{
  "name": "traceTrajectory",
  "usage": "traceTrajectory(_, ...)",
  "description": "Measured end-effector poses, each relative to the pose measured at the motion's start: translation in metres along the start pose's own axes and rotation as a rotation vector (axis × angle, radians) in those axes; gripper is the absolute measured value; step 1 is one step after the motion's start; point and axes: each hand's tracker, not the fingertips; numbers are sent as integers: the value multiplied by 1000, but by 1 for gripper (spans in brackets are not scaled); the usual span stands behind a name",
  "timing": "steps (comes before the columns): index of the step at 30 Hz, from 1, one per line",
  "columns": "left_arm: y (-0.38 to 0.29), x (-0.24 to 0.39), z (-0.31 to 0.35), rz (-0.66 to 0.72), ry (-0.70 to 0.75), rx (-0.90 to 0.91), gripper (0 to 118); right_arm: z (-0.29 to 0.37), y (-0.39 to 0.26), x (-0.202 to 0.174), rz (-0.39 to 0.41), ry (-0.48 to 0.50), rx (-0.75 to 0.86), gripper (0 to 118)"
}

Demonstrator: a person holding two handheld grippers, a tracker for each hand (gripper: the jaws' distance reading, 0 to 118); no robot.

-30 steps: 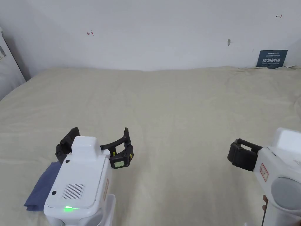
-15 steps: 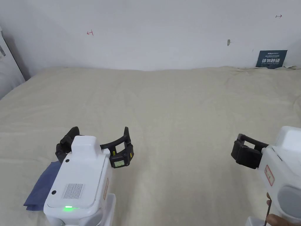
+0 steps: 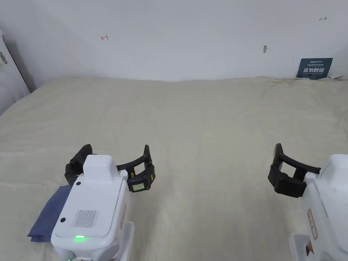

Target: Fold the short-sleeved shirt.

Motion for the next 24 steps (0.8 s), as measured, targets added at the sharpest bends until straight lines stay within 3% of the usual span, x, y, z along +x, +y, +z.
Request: traceTrajectory(24, -1, 0, 1, 4, 3, -4, 118, 1, 0, -1, -12, -1, 3, 118)
